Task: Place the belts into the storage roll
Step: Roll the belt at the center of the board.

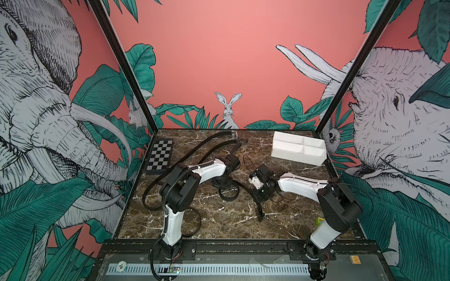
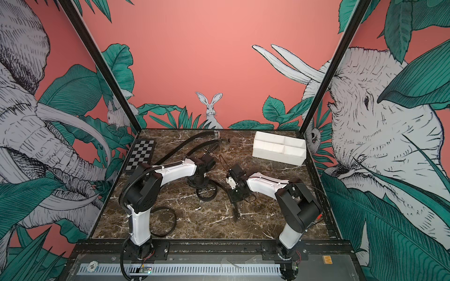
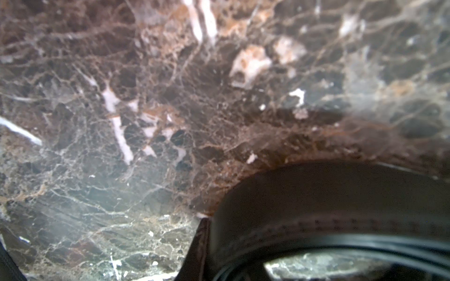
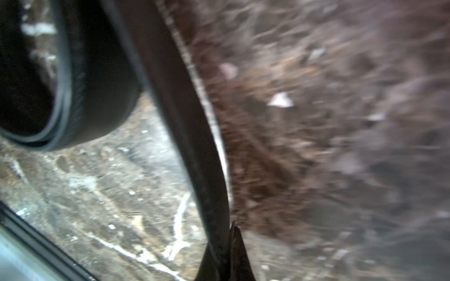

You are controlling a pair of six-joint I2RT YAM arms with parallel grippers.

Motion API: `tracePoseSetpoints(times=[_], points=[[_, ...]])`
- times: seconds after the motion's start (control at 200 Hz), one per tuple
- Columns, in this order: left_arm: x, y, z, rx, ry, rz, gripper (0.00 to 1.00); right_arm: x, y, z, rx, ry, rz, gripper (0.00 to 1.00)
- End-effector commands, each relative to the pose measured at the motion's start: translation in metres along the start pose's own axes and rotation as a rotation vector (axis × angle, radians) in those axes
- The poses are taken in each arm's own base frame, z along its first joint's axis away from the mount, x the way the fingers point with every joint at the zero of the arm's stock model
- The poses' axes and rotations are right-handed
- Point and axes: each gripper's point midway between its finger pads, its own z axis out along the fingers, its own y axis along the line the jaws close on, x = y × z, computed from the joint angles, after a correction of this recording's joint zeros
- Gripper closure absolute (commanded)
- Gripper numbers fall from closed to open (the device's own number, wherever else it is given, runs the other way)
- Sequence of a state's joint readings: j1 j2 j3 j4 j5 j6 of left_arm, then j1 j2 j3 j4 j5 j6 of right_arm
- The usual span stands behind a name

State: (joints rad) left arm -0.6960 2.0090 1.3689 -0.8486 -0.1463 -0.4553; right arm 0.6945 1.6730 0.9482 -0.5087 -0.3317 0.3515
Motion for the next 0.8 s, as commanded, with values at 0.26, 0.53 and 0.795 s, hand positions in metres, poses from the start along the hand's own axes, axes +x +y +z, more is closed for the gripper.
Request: tracePoseSetpoints(times=[0.26, 0.53, 0.795], points=[[0.001, 0.013, 0.059, -0.096, 0.058, -0.08, 1.0, -0.054, 0.023, -0.03, -0.08, -0.107, -0.003, 0.52], [-0.011, -0.002, 0.055, -0.05, 0.03, -0.118, 1.0, -0.098, -0.007, -0.026, -0.106, -0.149, 0.023, 0.5], [-0.028, -0.019, 0.048, 0.0, 0.001, -0.19, 1.0, -0.08, 0.009, -0.008, -0.21, -0.159, 0.109, 0.75]])
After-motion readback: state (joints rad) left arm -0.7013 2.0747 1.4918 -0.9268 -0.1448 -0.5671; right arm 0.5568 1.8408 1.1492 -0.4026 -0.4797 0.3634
